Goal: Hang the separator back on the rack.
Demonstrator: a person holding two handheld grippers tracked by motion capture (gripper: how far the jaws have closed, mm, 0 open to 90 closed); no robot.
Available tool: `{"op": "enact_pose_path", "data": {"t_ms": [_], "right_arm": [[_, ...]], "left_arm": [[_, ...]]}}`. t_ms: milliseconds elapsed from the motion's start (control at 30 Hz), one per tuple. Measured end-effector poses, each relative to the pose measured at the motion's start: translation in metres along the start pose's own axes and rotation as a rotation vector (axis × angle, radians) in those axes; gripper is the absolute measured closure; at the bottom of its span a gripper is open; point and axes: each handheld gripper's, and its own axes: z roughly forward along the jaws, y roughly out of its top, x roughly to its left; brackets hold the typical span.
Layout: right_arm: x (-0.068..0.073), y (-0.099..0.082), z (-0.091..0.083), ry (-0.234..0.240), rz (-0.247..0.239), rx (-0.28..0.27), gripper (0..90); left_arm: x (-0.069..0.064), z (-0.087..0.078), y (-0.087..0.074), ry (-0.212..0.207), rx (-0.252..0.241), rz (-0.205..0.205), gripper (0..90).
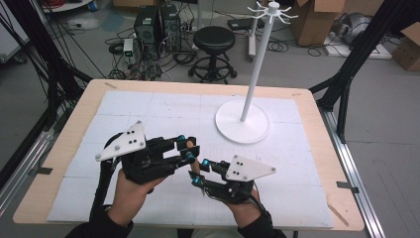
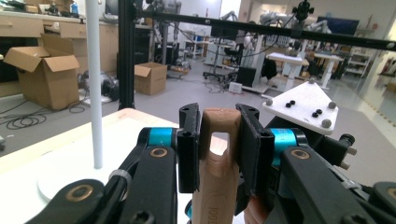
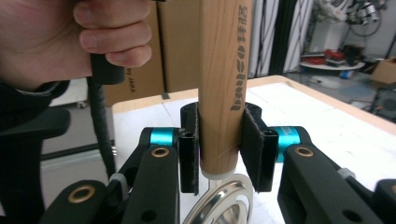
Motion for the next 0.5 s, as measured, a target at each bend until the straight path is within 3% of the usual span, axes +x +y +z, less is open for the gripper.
{"op": "enact_pose_path", "data": {"t_ms": [100,133,167,200,267,367,500], "right_arm": [[0.000,0.002,-0.001,0.011,-0.002,0.004,70.1],[-0.001,0.002,-0.001,0.026,-0.002,0.010,70.1],[-0.001,0.002,-0.001,0.047,-0.002,0.018,70.2],[-0.002,0.002,-0.001,0.064,-0.001,0.018,70.2],[-0.003,0.002,-0.002,0.104,0.015,0.015,70.2],[-0.005,0.002,-0.001,0.163,0.028,0.003,70.2],[-0.008,0.001,0.000,0.264,0.055,-0.007,70.2]], "left_arm": [[0.003,-0.003,-0.001,-0.030,-0.028,-0.003,66.9],[0.007,-0.005,0.000,-0.052,-0.058,-0.009,56.2],[0.007,-0.005,0.000,-0.052,-0.058,-0.009,48.7],[0.012,-0.011,0.001,-0.102,-0.073,-0.029,45.2],[0.016,-0.016,0.002,-0.131,-0.077,-0.030,39.1],[0.020,-0.024,0.001,-0.181,-0.085,-0.017,34.8],[0.022,-0.026,-0.003,-0.263,-0.069,-0.047,32.7]]}}
